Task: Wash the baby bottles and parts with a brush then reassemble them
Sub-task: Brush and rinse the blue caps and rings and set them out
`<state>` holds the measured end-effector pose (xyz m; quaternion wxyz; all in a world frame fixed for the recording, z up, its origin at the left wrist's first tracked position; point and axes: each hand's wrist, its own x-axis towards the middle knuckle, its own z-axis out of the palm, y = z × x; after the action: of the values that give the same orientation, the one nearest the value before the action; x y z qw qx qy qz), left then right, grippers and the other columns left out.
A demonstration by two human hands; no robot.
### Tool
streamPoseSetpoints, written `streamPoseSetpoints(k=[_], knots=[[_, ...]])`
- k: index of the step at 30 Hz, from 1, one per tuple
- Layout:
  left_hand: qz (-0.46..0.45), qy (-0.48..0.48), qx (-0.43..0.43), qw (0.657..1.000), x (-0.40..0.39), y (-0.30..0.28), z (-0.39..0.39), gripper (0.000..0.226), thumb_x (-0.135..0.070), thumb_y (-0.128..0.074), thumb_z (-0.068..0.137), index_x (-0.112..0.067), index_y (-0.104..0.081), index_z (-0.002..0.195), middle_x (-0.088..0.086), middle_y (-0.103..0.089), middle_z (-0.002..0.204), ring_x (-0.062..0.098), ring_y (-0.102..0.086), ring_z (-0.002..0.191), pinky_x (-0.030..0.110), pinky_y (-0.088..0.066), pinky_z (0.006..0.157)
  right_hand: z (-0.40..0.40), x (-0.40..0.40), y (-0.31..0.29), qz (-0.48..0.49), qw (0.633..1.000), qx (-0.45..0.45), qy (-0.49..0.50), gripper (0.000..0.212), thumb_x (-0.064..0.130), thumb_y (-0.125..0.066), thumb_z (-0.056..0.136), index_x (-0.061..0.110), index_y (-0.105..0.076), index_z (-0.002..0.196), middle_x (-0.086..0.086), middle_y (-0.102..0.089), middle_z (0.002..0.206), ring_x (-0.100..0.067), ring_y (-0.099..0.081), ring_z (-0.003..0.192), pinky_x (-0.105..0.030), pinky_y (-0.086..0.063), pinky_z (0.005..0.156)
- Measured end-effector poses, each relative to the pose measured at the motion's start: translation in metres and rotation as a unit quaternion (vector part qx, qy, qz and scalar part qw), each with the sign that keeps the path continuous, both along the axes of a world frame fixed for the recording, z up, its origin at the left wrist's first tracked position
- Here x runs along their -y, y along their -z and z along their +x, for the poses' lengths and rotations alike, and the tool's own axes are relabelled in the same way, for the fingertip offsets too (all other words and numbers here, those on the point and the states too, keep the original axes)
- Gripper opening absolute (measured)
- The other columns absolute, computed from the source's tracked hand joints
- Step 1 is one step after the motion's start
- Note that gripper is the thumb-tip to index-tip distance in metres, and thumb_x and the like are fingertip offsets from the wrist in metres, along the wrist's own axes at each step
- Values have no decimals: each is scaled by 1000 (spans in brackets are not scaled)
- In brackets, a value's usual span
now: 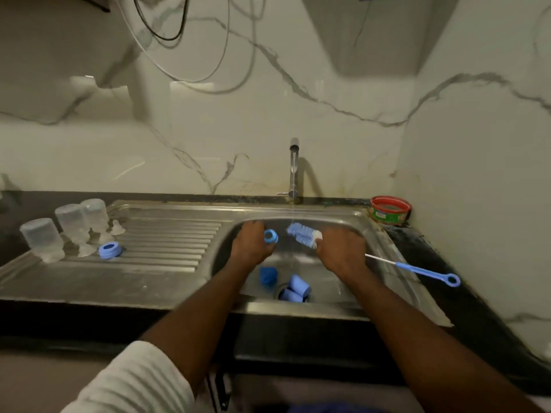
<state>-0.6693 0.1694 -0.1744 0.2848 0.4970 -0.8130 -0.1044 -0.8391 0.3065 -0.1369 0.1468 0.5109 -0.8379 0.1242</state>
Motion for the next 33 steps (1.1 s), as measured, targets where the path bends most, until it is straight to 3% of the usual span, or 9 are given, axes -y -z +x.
streamPoseSetpoints(k=[3, 7, 11, 14, 18, 22, 33], knots=[[-16, 12, 0, 1000, -5, -18, 34, 42, -33, -79, 80, -17, -64, 115, 7, -65, 112, 23, -63, 99, 41, -55, 86, 19, -4, -12, -4, 1000, 13, -20, 26, 43, -60, 95, 22, -68, 110, -3, -72, 107, -23, -69, 97, -32, -49, 75], [-13, 6, 4, 1000, 0, -43, 92, 39, -28, -81, 82, -14, -67, 115, 6, -66, 113, 12, -58, 93, 27, -45, 78, 57, 9, -28, -21, 996, 53, -66, 28, 44, -59, 94, 22, -67, 110, -4, -70, 102, -23, -67, 89, -34, -53, 75], [-20, -46, 38, 998, 11, -60, 150, 43, -28, -77, 83, -12, -67, 121, 12, -64, 122, 27, -60, 113, 32, -46, 86, 118, 37, -41, -9, 985, 125, -116, 34, 45, -55, 94, 19, -67, 113, -10, -70, 113, -31, -66, 102, -33, -42, 73], [-18, -99, 74, 992, 25, -65, 200, 42, -34, -71, 89, -16, -63, 126, 8, -59, 128, 27, -57, 118, 35, -46, 91, 175, 62, -45, 6, 974, 165, -155, 35, 42, -55, 95, 17, -66, 117, -11, -67, 119, -32, -64, 109, -33, -40, 77], [-57, -184, 124, 973, 53, -68, 256, 34, -48, -63, 89, -25, -69, 114, 0, -68, 114, 22, -63, 108, 33, -50, 80, 236, 99, -44, 6, 966, 167, -195, 33, 40, -55, 95, 19, -65, 118, -9, -66, 124, -31, -64, 114, -34, -47, 85], [-43, -243, 149, 957, 83, -61, 291, 32, -45, -61, 92, -25, -67, 116, 2, -67, 113, 24, -62, 111, 34, -49, 78, 275, 134, -45, -7, 964, 158, -212, 31, 38, -54, 96, 20, -65, 118, -6, -66, 123, -29, -64, 114, -36, -50, 90], [-9, -230, 203, 952, 107, -33, 303, 49, -50, -65, 90, -20, -60, 128, 4, -63, 124, 24, -57, 116, 39, -51, 97, 296, 172, -34, -9, 971, 98, -217, 29, 42, -60, 94, 21, -66, 112, -2, -68, 110, -22, -66, 99, -29, -42, 72]])
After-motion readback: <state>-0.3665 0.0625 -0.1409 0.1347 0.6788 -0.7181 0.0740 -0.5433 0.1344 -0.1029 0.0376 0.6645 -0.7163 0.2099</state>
